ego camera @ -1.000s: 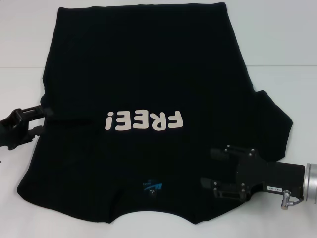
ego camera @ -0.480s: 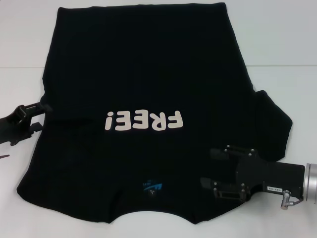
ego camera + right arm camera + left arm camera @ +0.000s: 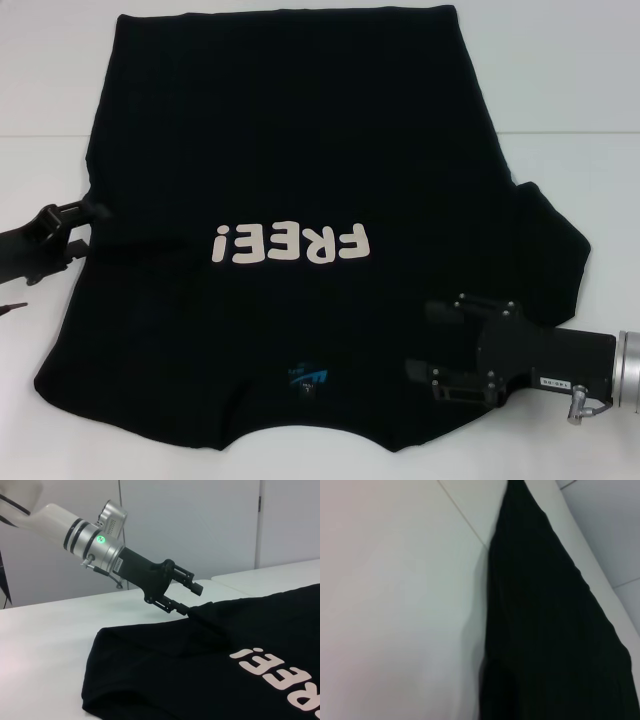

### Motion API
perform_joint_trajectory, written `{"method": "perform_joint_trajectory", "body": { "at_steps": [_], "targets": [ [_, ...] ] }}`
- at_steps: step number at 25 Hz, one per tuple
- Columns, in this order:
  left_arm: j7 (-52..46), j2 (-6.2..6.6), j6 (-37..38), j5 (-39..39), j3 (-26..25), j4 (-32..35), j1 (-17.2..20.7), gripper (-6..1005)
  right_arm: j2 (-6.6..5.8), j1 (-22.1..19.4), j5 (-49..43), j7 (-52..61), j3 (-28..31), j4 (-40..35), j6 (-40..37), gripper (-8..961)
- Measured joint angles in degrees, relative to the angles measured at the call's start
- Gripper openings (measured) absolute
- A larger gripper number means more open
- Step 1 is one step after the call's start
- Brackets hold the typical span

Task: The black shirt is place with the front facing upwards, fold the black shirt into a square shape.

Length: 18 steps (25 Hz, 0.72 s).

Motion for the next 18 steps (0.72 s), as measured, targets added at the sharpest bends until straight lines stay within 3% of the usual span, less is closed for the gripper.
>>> {"method": "perform_joint_trajectory", "body": {
  "at_steps": [10,18],
  "targets": [
    [0.17,-0.09,-1.87,-0.05,0.0,-0.62,-0.2,672,0.0,-0.04,0.0,0.0,0.0,0.0,-0.05,805],
    [0.29,-1.6,-3.94,-0.23,0.28,-1.38,-2.99,671,0.0,-0.01,0.0,0.0,0.0,0.08,-0.12,805]
  ]
}}
